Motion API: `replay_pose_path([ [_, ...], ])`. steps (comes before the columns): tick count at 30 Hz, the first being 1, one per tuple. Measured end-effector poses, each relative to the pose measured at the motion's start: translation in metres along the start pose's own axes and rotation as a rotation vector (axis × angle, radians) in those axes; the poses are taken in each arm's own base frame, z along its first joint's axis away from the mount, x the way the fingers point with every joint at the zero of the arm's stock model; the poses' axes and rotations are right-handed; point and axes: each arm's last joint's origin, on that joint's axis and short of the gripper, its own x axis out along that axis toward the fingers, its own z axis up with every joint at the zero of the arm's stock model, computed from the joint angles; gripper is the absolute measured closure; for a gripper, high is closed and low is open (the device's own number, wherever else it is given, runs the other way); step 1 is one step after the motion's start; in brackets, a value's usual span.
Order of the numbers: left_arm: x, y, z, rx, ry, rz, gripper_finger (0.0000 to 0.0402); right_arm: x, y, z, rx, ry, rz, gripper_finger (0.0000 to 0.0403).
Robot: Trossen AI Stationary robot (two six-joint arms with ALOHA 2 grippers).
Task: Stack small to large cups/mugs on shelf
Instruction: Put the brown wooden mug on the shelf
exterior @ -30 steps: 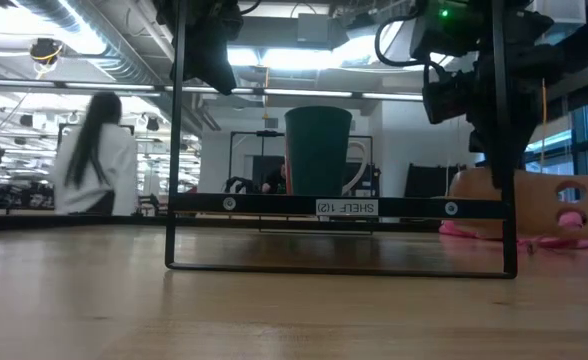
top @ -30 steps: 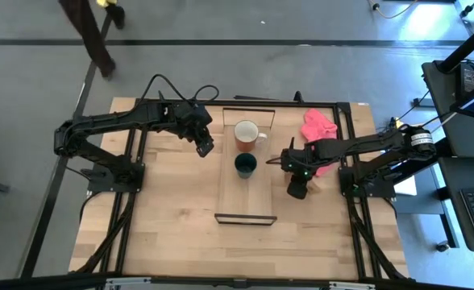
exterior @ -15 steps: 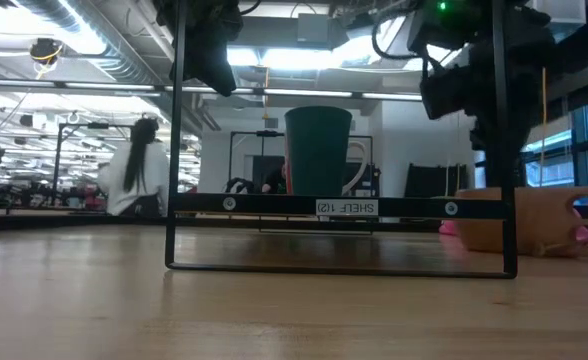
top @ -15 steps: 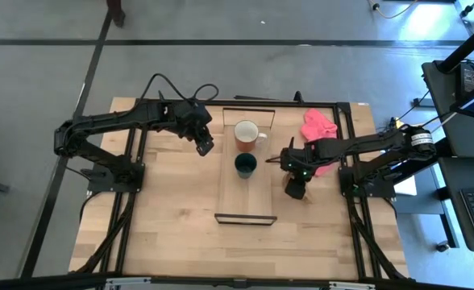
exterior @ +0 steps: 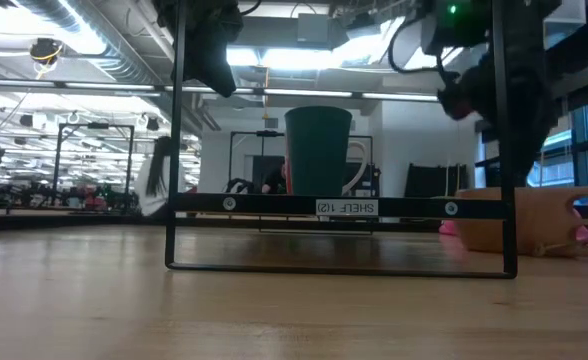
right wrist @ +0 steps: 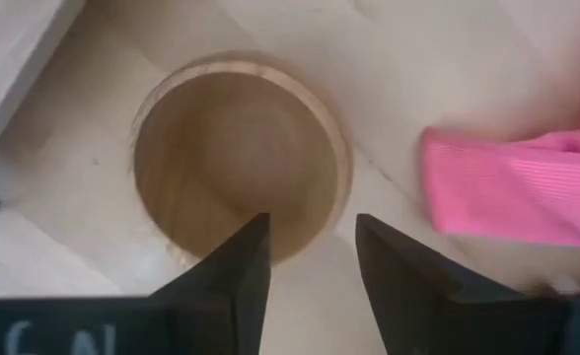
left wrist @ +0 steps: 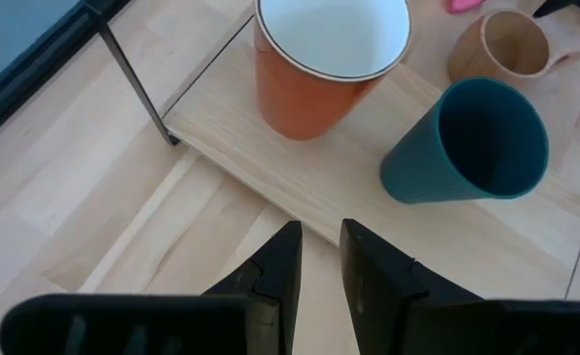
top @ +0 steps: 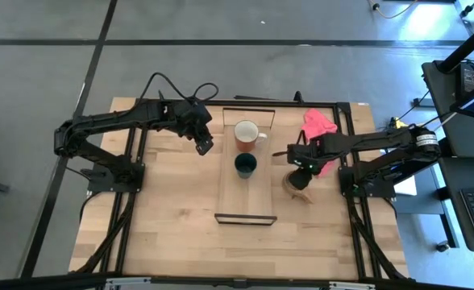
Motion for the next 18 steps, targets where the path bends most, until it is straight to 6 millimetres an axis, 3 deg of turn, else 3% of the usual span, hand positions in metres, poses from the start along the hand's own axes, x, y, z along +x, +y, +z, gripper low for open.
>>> replay_pose_path([
  [9,0.000,0.000,0.000,0.029,0.001,0.001,0.0333,0.032,-0.017,-0.003,0.083,0.039,0.004,0.0251],
  [18,0.000,0.000,0.000,0.038,0.001,0.001,0.0333,0.036,-0.014,0.001,0.080,-0.016,0.053,0.0261],
])
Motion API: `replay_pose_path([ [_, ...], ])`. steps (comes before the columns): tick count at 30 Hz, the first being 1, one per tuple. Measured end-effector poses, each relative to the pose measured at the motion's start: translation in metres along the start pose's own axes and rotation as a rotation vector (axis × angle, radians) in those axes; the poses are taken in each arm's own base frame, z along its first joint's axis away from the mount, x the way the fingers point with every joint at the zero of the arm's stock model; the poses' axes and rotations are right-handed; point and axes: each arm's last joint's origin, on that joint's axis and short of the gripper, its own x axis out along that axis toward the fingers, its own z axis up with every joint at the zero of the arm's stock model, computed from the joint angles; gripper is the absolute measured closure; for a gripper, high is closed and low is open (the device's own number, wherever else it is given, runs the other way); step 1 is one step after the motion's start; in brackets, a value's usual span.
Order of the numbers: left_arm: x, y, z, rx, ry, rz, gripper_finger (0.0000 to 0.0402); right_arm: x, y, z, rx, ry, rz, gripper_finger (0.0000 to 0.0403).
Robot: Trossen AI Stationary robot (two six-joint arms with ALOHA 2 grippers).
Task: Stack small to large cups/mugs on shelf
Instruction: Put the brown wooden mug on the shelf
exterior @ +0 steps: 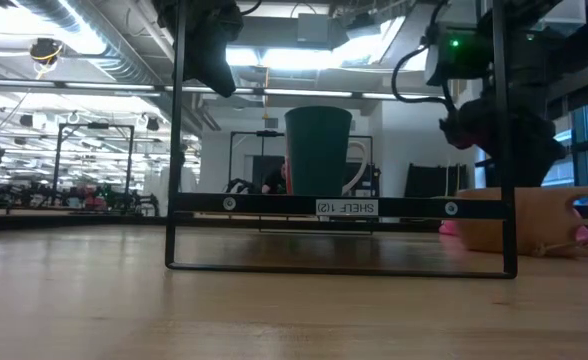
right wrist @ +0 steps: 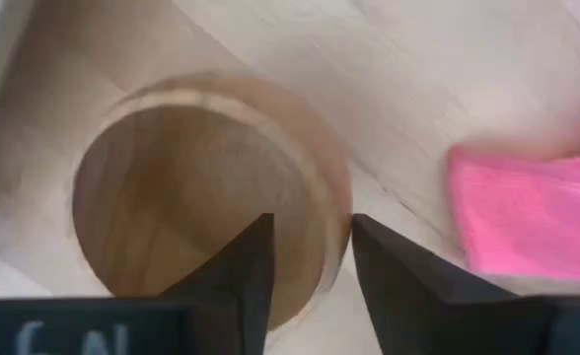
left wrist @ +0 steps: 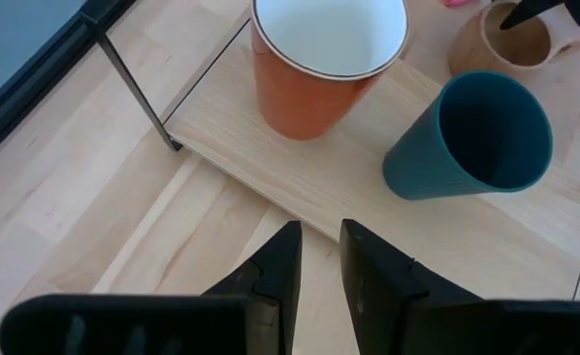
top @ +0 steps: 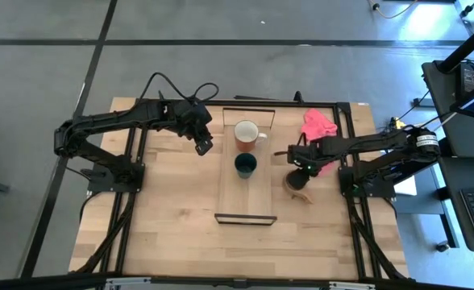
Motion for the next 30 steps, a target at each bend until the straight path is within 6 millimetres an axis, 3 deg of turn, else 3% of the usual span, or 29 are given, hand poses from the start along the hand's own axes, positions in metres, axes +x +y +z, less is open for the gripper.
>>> replay_pose_path([
  [9,0.000,0.000,0.000,-0.001,0.000,0.000,0.0333,0.000,-0.003,0.005,0.003,-0.004,0.016,0.0384],
  [15,0.000,0.000,0.000,-0.007,0.000,0.000,0.0333,-0.001,-0.004,0.012,-0.003,-0.020,0.069,0.0361],
  [20,0.000,0.000,0.000,-0.009,0.000,0.000,0.0333,-0.011,0.002,0.017,-0.060,-0.043,0.090,0.0384],
  [30,0.000,0.000,0.000,-0.034,0.000,0.000,0.0333,-0.072,0.031,0.016,-0.308,-0.073,0.068,0.0380],
])
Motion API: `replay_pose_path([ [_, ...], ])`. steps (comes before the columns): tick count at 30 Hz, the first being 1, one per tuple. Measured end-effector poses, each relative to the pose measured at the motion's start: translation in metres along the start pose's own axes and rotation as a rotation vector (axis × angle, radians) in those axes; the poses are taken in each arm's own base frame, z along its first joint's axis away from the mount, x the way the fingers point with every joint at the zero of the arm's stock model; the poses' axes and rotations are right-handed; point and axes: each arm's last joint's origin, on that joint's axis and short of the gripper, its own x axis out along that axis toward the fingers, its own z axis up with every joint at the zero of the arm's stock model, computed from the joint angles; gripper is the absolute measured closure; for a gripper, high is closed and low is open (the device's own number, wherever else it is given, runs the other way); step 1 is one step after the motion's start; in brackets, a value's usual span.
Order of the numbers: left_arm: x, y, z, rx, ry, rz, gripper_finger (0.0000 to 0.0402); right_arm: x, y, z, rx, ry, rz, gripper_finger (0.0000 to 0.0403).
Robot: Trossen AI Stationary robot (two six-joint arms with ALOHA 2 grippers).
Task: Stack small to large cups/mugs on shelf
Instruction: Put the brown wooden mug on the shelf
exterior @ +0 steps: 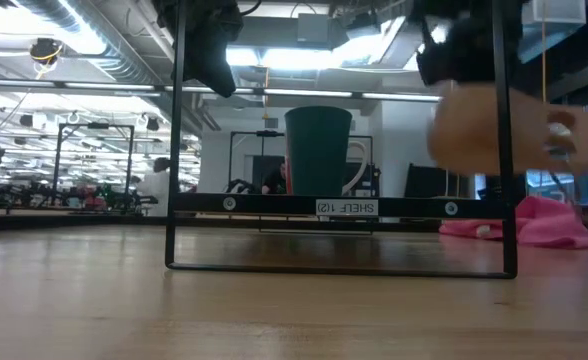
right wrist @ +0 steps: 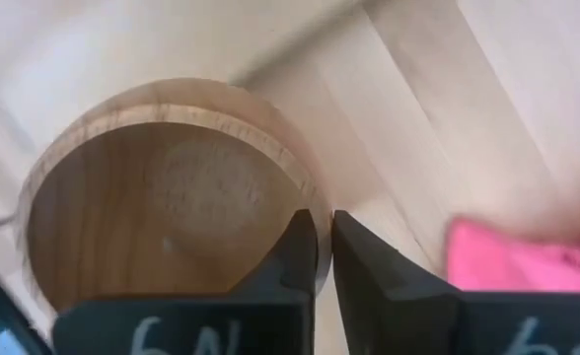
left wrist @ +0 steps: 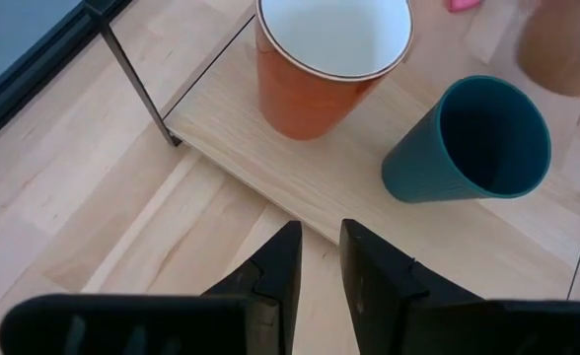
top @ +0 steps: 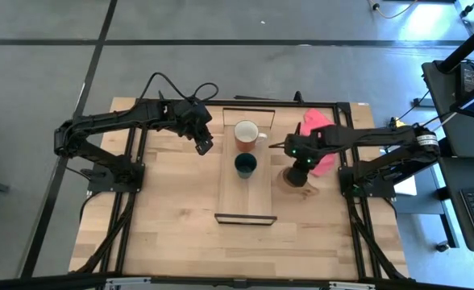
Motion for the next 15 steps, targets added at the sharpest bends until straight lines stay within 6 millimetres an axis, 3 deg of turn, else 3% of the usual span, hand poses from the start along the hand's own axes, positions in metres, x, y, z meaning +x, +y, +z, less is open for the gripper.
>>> replay_pose_path([
  [7,0.000,0.001,0.000,-0.003,-0.007,0.020,0.0333,-0.027,0.018,0.017,-0.028,-0.086,0.051,0.0379],
  [15,0.000,0.001,0.000,-0.022,-0.011,0.024,0.0333,-0.012,0.040,0.047,-0.071,-0.051,0.043,0.0379],
])
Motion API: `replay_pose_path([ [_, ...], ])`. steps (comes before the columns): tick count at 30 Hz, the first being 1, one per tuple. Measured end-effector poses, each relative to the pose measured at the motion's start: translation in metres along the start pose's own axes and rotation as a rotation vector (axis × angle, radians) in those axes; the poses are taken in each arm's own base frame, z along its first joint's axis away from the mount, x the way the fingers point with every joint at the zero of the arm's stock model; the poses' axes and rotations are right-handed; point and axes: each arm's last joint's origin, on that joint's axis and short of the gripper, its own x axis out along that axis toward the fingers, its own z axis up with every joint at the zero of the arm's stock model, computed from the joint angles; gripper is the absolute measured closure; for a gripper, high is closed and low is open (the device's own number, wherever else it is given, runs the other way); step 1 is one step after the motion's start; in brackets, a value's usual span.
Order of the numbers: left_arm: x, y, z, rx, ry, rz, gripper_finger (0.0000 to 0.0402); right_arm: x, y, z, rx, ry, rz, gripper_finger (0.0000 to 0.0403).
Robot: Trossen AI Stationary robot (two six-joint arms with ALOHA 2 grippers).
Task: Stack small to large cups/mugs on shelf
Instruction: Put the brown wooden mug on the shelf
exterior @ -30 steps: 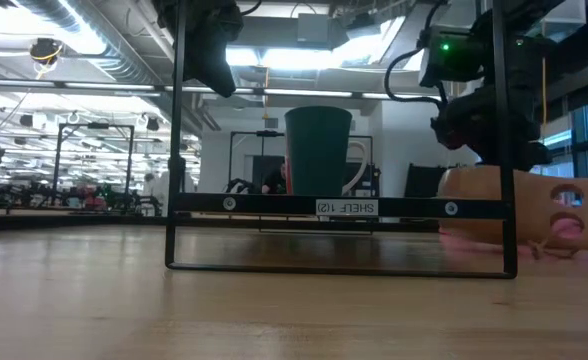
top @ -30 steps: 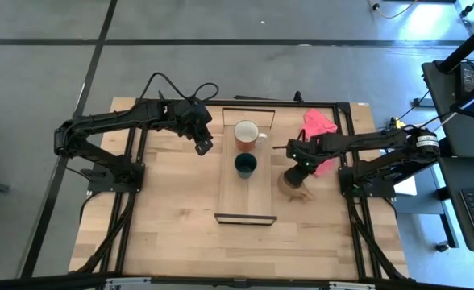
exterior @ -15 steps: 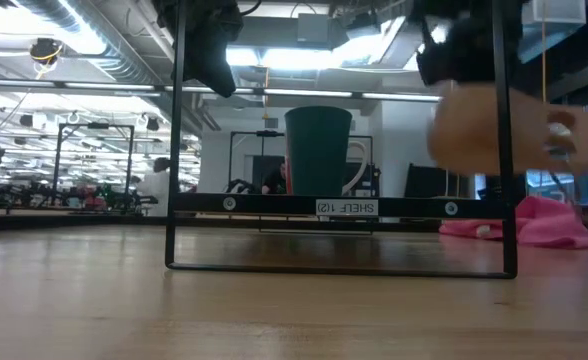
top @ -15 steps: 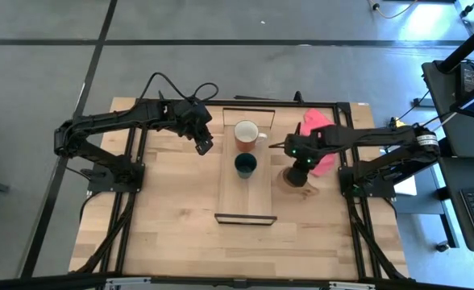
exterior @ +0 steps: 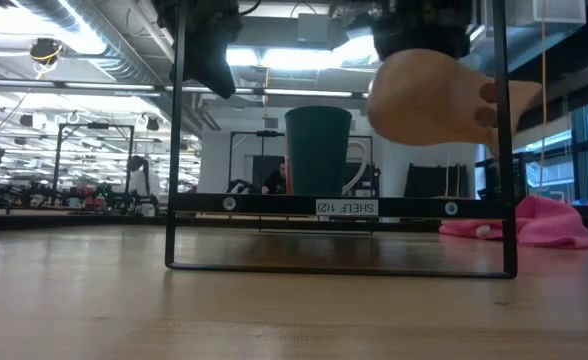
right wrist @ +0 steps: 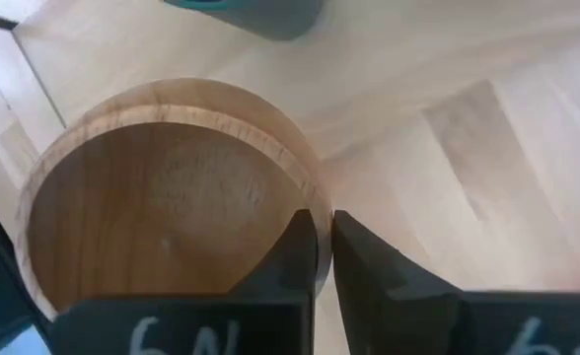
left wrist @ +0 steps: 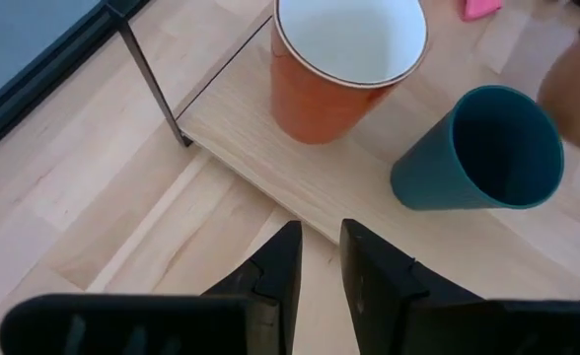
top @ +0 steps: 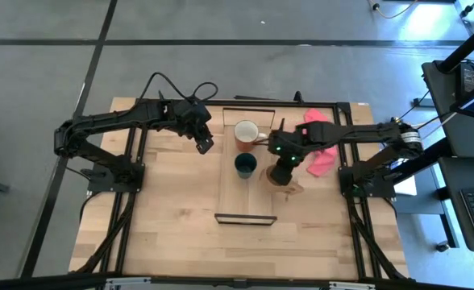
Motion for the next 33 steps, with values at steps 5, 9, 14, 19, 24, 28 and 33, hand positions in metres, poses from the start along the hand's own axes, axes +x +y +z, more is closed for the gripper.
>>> replay_pose_path([
  [5,-0.014,-0.007,-0.002,0.032,-0.069,0.011,0.0333,0.011,0.022,0.014,-0.047,0.019,0.010,0.0374],
  [9,-0.030,-0.015,-0.006,0.046,-0.119,-0.012,0.0333,0.015,0.038,0.022,-0.075,0.030,0.056,0.0378],
  [14,-0.036,-0.020,-0.021,0.034,-0.124,-0.035,0.0333,0.026,0.054,0.033,-0.095,0.043,0.095,0.0377],
  [19,-0.034,-0.021,-0.041,0.019,-0.109,-0.020,0.0333,0.042,0.067,0.039,-0.107,0.072,0.093,0.0375],
  [24,-0.034,-0.020,-0.056,0.013,-0.112,-0.028,0.0333,0.055,0.077,0.045,-0.105,0.068,0.095,0.0374],
  [28,-0.039,-0.020,-0.063,0.015,-0.140,-0.053,0.0333,0.061,0.081,0.052,-0.104,0.053,0.104,0.0374],
  [33,-0.046,-0.018,-0.068,0.017,-0.165,-0.061,0.0333,0.075,0.081,0.054,-0.134,0.080,0.083,0.0374],
])
